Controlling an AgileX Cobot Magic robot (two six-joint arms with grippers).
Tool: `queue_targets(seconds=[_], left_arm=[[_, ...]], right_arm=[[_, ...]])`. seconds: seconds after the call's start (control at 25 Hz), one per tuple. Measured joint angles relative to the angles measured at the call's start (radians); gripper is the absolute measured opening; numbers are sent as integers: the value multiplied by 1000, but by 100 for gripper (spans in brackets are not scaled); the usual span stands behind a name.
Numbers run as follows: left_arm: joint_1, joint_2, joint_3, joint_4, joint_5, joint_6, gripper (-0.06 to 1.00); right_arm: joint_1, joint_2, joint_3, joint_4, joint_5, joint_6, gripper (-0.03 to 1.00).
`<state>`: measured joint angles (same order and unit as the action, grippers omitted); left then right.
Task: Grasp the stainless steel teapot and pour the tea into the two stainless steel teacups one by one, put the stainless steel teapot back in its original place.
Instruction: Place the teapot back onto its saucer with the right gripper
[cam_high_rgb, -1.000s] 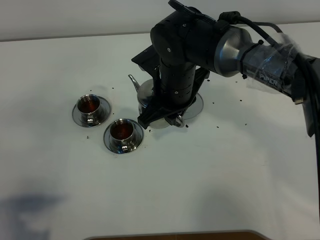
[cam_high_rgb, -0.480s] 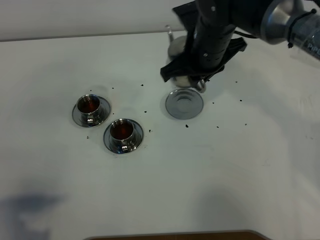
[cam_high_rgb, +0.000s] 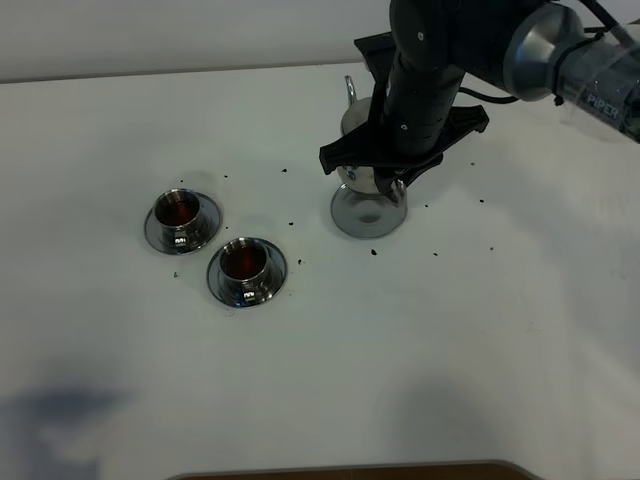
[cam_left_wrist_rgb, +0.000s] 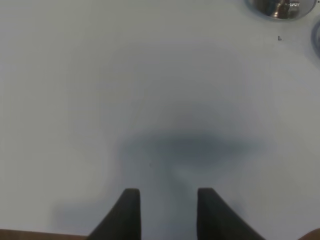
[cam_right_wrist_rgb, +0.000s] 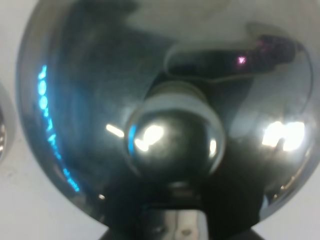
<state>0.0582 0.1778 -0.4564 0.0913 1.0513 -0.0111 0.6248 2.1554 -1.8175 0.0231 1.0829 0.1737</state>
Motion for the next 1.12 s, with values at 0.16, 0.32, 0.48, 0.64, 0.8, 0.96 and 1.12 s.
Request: queue_targets(seconds=[0.16, 0.32, 0.48, 0.64, 0.8, 0.96, 1.12], left_arm=[[0, 0, 0, 0, 0, -1, 32], [0, 0, 0, 0, 0, -1, 32], [0, 0, 0, 0, 0, -2, 32], [0, 0, 0, 0, 0, -2, 32], [0, 0, 0, 0, 0, -2, 32], [0, 0, 0, 0, 0, -2, 32], [0, 0, 0, 0, 0, -2, 32]], right_arm=[[0, 12, 35, 8, -41, 2, 19], [0, 12, 71, 12, -69, 2, 19], [0, 12, 129, 26, -127, 1, 19], [1, 14, 155, 31, -177, -5, 19], [1, 14, 155, 33, -194, -7, 19], [1, 14, 155, 33, -193, -7, 19], [1, 14, 155, 35, -191, -7, 19]])
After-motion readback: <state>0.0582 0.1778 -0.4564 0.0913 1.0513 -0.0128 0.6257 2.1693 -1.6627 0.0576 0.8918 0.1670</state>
